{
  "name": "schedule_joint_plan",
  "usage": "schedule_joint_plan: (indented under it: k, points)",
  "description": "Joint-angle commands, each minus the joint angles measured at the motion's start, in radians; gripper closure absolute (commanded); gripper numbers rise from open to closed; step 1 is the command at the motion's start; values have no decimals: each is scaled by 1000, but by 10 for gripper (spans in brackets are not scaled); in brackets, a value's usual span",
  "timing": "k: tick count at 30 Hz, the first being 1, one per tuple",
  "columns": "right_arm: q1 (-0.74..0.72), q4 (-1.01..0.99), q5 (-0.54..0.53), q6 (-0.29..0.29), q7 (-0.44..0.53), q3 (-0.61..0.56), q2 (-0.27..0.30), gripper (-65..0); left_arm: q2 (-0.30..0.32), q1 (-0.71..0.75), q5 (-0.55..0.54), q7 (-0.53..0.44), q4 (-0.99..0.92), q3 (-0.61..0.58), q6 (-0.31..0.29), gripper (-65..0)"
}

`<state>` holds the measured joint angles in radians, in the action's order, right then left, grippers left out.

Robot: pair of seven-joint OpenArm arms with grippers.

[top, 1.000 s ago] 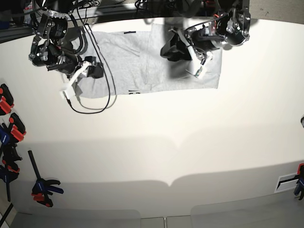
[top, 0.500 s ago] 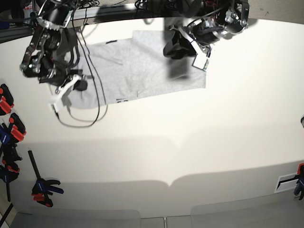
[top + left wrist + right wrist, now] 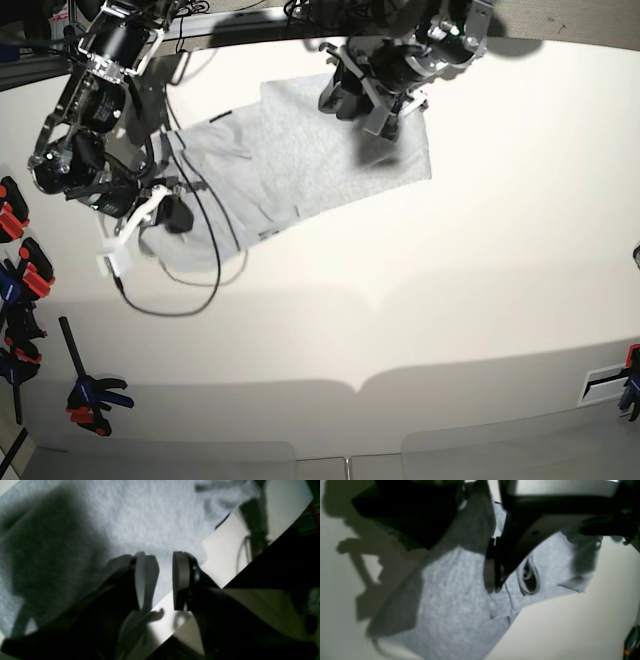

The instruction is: Fold the T-shirt properly

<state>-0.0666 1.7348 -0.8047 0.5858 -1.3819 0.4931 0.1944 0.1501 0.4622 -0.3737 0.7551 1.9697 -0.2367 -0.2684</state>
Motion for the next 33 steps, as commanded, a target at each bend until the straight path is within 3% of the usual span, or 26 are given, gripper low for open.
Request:
schedule_joint_plan:
  k: [1, 7, 16, 19, 23, 29, 31, 33]
  points:
    - [-16, 38, -23, -2, 22, 3, 7, 0, 0, 3, 6, -23, 18, -2, 16, -166]
    - [-2, 84, -40, -2, 21, 3, -29, 0, 0, 3, 139, 48, 39, 0, 105, -166]
    - [-2, 84, -38, -4, 23, 3, -30, 0, 0, 5, 195, 114, 245, 0, 101, -166]
    - [-2, 84, -45, -11, 23, -7, -34, 0, 0, 6, 270, 159, 315, 0, 101, -166]
    - [-2, 84, -45, -11, 23, -96, -36, 0, 0, 6, 422, 163, 332, 0, 102, -166]
    - [-2, 84, -9, -16, 34, -304, -40, 0, 0, 6, 475, 197, 332, 0, 105, -166]
    - [-3, 84, 3, -22, 38, -349, -64, 0, 0, 6, 542, 217, 332, 0, 106, -166]
    - [-3, 84, 13, -22, 39, -380, -104, 0, 0, 6, 617, 222, 332, 0, 152, -166]
